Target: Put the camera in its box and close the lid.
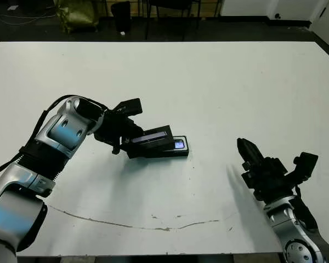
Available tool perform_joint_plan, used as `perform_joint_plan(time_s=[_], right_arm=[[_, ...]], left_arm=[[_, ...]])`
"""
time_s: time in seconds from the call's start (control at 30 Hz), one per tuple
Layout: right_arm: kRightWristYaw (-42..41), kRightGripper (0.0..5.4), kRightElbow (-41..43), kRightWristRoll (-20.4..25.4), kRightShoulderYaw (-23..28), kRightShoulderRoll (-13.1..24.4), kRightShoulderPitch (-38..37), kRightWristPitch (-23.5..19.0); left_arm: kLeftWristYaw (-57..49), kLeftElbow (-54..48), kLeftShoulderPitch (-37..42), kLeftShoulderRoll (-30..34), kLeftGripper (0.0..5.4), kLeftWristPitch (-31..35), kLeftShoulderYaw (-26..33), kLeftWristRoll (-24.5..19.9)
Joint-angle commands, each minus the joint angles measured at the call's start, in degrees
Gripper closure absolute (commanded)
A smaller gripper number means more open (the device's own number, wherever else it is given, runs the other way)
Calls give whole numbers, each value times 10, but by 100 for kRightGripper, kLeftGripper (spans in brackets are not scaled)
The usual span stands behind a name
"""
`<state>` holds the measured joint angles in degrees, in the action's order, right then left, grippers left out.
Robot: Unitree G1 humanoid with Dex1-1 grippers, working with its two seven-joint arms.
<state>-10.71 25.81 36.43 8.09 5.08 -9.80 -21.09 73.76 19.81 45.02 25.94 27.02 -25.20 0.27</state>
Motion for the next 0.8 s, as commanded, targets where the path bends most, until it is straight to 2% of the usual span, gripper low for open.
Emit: perform_joint_plan(time_s=[0.03,0.57,0.8], right_arm=[[9,540,1,1,5,5,-5,-16],[-12,540,-14,-12,1,1,-7,11],[-1,540,-5,-11,1,0,-10,2]], left_arm=[[1,13,-5,-4,317,-8,-4,1],[-2,72,27,-46,317,-17,-19,16],[0,95,40,-64,317,-37,-28,28]])
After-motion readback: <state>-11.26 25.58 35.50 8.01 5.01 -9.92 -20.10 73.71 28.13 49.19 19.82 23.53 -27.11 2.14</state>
